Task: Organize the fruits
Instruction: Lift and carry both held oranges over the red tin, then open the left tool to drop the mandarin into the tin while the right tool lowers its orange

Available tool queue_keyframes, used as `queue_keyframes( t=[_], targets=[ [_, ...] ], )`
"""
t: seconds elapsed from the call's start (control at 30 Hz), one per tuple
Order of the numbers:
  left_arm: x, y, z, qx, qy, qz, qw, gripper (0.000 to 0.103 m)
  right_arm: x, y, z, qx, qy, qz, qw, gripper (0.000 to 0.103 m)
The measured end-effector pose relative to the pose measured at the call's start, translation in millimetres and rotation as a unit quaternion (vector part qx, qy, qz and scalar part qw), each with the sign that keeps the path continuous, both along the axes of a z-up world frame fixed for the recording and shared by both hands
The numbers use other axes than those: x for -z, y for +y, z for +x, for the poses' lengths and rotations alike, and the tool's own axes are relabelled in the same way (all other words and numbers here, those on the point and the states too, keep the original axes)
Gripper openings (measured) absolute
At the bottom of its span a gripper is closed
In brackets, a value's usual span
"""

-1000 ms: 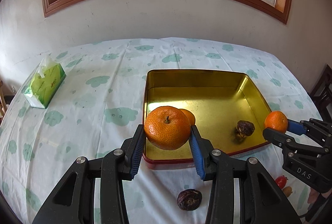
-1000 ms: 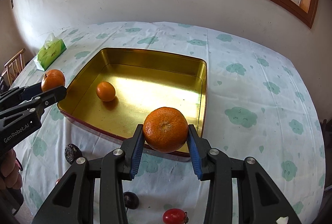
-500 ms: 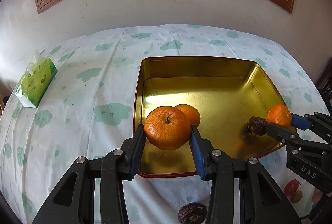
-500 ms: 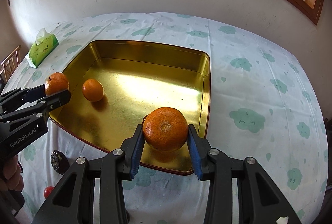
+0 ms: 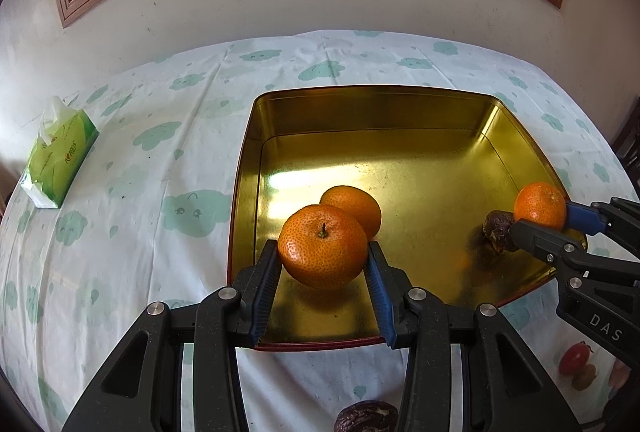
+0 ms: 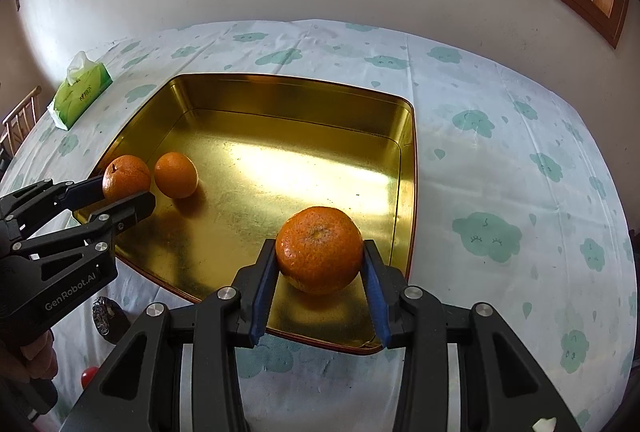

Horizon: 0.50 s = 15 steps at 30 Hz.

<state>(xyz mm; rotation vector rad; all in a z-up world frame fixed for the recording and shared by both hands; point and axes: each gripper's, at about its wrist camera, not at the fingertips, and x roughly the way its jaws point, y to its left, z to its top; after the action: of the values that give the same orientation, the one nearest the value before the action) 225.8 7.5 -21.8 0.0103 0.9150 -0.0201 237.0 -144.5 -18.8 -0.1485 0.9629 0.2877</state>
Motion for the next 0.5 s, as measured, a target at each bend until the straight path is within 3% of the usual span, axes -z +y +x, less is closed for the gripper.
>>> queue_keyframes(
  t=[0.5],
  targets=[
    [-0.4,-0.3,0.3,-0.008,0.006,-0.008,0.9999,0.044,0.7,-0.9,-0.2,0.0,0.003,0.001,1.0,0.04]
  ],
)
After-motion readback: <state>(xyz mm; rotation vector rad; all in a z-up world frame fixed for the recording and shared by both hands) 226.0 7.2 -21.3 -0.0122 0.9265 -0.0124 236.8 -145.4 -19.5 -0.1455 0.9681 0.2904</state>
